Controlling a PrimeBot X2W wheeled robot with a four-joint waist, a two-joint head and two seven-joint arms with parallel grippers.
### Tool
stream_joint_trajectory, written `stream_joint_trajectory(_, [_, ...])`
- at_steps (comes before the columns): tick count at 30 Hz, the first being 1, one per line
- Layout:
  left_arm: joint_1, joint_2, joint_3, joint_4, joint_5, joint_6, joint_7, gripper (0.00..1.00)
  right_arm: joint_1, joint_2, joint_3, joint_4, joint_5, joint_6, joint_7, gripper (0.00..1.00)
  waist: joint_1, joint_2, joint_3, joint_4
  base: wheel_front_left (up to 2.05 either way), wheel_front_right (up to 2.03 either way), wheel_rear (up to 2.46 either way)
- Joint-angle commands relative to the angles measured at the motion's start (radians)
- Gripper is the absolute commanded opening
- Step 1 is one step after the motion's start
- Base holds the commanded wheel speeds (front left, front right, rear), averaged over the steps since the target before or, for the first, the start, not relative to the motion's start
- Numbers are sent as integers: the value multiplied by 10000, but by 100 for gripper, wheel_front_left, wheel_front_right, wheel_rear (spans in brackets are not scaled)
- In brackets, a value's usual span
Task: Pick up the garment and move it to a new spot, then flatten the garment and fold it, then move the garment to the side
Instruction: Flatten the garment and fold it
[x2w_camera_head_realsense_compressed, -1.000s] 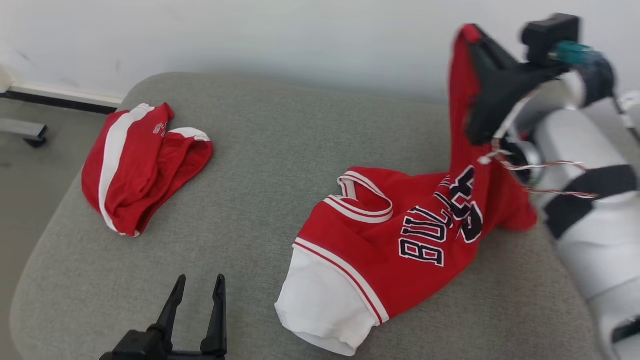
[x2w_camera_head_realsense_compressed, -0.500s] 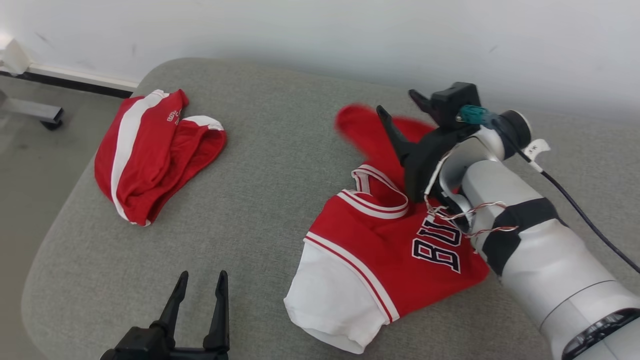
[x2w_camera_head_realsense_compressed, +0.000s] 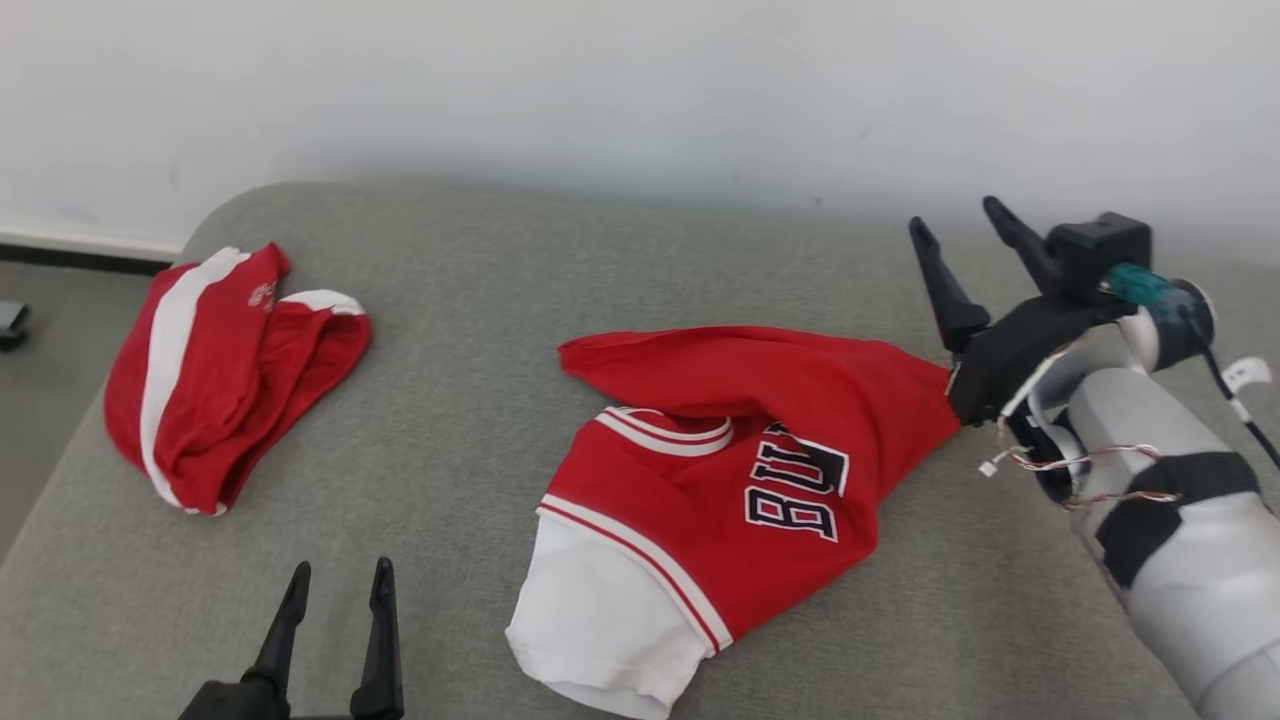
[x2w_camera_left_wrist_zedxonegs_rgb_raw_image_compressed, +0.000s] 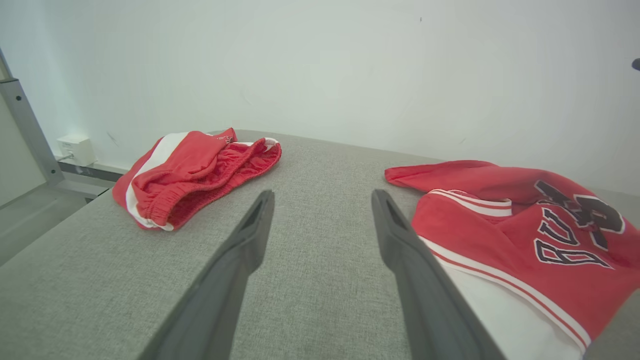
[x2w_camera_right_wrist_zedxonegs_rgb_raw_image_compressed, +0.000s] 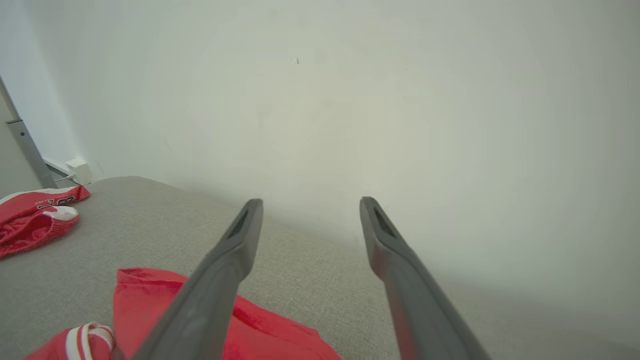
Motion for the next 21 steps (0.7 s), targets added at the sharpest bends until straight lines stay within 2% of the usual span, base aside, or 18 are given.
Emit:
stream_joint_trajectory(1, [118, -3, 67, -37, 104, -21, -34, 100, 208, -142, -157, -262, -52, -22, -55, 100, 0, 0, -256, -424, 0, 0, 0])
stream_joint_trajectory(2, [192, -1, 249, -131, 161, -35, -34, 100, 818, -417, -726, -1099, -283, -22, -52, 100, 0, 0, -293, -631, 0, 0, 0])
stream_joint_trajectory(5, [335, 0, 487, -218, 325, -50, -34, 100, 1968, -619, -1698, -2402, -714, -22, -38, 100, 0, 0, -358, -912, 0, 0, 0])
stream_joint_trajectory(7, [378, -1, 578, -298, 421, -74, -34, 100, 2725, -653, -2349, -3226, -1046, -22, -39, 100, 0, 0, -403, -1063, 0, 0, 0])
stream_joint_trajectory(8, [378, -1, 578, -298, 421, -74, -34, 100, 2725, -653, -2349, -3226, -1046, -22, -39, 100, 0, 0, -403, -1063, 0, 0, 0])
stream_joint_trajectory(15, [578, 17, 752, -333, 610, -130, -34, 100, 5356, -219, -4151, -5516, -2006, -22, -40, 100, 0, 0, -575, -1442, 0, 0, 0])
stream_joint_trajectory(21, [660, 19, 739, -378, 681, -117, -34, 100, 7098, 367, -5071, -6787, -2242, -22, -41, 100, 0, 0, -613, -1536, 0, 0, 0])
